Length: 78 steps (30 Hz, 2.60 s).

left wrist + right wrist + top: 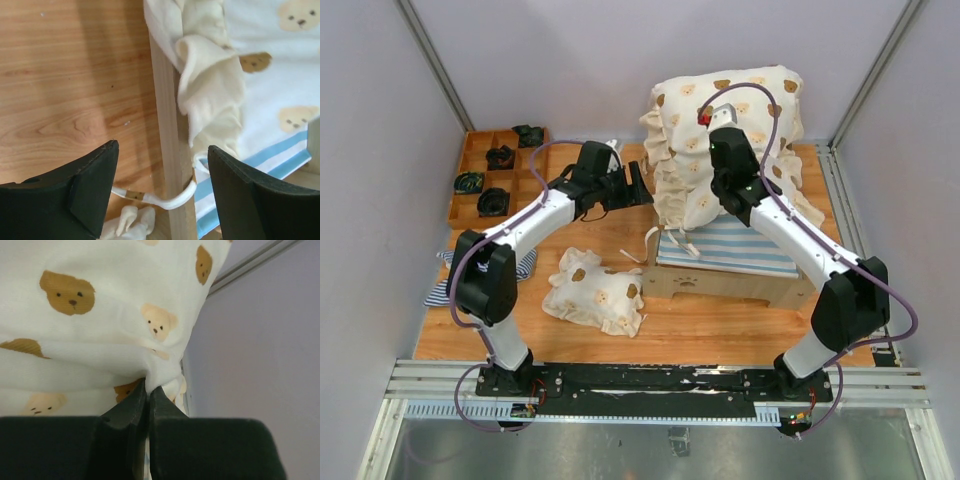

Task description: Set up the pet bed

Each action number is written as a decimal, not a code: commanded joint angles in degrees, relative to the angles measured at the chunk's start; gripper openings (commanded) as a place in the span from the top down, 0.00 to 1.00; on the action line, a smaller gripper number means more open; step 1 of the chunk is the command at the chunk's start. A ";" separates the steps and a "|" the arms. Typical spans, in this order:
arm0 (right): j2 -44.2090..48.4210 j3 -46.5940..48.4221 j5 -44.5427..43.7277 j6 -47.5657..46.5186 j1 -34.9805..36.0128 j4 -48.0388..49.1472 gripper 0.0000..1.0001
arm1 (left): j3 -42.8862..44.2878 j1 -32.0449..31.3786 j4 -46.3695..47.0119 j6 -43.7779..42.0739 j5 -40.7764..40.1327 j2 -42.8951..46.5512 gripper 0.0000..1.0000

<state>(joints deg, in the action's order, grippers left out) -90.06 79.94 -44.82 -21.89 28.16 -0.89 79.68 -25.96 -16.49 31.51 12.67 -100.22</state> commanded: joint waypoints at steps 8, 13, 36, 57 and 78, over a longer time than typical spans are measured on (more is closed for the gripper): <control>2.77 3.46 -0.71 15.44 -0.65 -16.04 1.00 | -7.33 -0.68 9.62 2.33 8.63 6.05 0.21; 5.40 4.28 -0.28 19.20 -0.59 -21.12 1.00 | -7.07 -1.11 10.96 2.77 9.35 2.81 0.21; 16.90 -3.51 2.59 25.98 -0.48 -24.20 1.00 | 0.37 -2.96 12.05 3.59 10.18 -3.28 0.97; 25.92 -15.09 9.21 29.24 -0.48 -30.12 0.99 | -7.50 -3.14 8.64 2.85 11.90 6.19 1.00; -1.00 11.65 17.20 30.09 -6.06 -33.83 0.31 | -16.64 -3.14 14.90 2.80 13.79 8.16 1.00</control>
<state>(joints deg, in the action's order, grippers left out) -85.21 87.68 -30.37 8.80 23.97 -33.69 63.92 -29.02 -4.03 34.79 25.39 -93.17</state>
